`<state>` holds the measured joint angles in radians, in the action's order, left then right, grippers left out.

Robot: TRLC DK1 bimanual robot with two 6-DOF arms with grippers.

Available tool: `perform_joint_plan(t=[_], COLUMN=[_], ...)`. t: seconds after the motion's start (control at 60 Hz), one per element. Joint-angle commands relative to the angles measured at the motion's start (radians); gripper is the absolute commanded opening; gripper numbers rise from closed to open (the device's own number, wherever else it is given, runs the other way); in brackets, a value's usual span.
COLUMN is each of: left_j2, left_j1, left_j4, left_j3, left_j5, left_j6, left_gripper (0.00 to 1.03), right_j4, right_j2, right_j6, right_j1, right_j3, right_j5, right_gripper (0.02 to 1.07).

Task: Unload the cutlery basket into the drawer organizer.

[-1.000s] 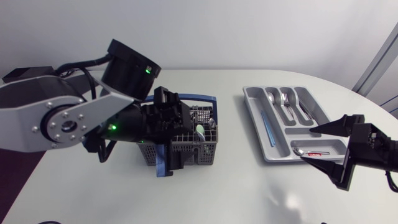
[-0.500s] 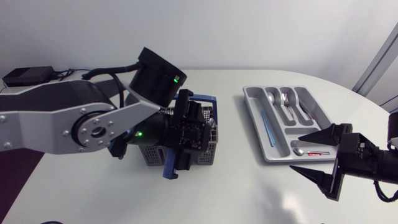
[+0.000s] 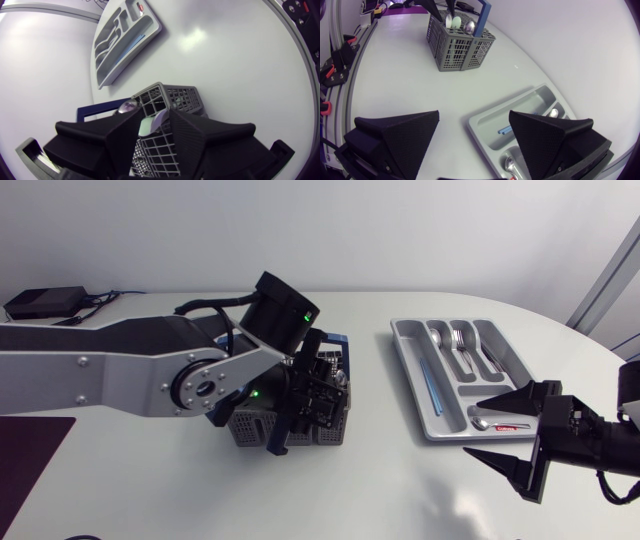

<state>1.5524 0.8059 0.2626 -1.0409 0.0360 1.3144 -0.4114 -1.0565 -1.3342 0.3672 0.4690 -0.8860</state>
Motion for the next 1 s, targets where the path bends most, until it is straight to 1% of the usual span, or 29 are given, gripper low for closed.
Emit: perform_joint_plan(t=[0.0, 0.067, 0.133, 0.183, 0.2, 0.283, 0.55, 0.833, 0.983], left_j2=[0.034, 0.048, 0.057, 0.057, 0.057, 0.057, 0.035, -0.035, -0.075], left_j1=[-0.014, -0.025, -0.028, -0.027, -0.027, -0.024, -0.01, 0.007, 0.012], left_j4=[-0.013, -0.01, -0.01, -0.008, -0.008, -0.008, -0.006, 0.104, 0.165], left_j3=[-0.038, -0.047, -0.053, -0.056, -0.056, -0.057, -0.059, -0.116, -0.153], left_j5=[0.013, 0.016, 0.021, 0.022, 0.022, 0.028, 0.045, 0.061, 0.07], left_j6=[0.06, 0.071, 0.08, 0.08, 0.08, 0.086, 0.089, 0.095, 0.089], left_gripper=[0.25, 0.2, 0.2, 0.08, 0.06, 0.03, 0.03, 0.03, 0.03], right_j4=[0.013, 0.013, 0.013, 0.013, 0.013, 0.014, 0.014, 0.008, 0.008], right_j2=[-0.02, -0.02, -0.02, -0.019, -0.019, -0.019, -0.017, 0.046, 0.09], right_j6=[0.004, 0.004, 0.004, 0.001, 0.0, 0.0, -0.011, -0.01, 0.035], right_j1=[-0.008, -0.008, -0.008, -0.008, -0.008, -0.007, -0.007, -0.014, -0.036], right_j3=[-0.035, -0.035, -0.036, -0.04, -0.04, -0.038, -0.052, -0.087, -0.09], right_j5=[0.004, 0.004, 0.004, 0.004, 0.004, 0.004, 0.004, 0.001, 0.001], right_gripper=[1.02, 1.02, 1.02, 1.02, 1.02, 1.02, 1.02, 1.02, 1.02])
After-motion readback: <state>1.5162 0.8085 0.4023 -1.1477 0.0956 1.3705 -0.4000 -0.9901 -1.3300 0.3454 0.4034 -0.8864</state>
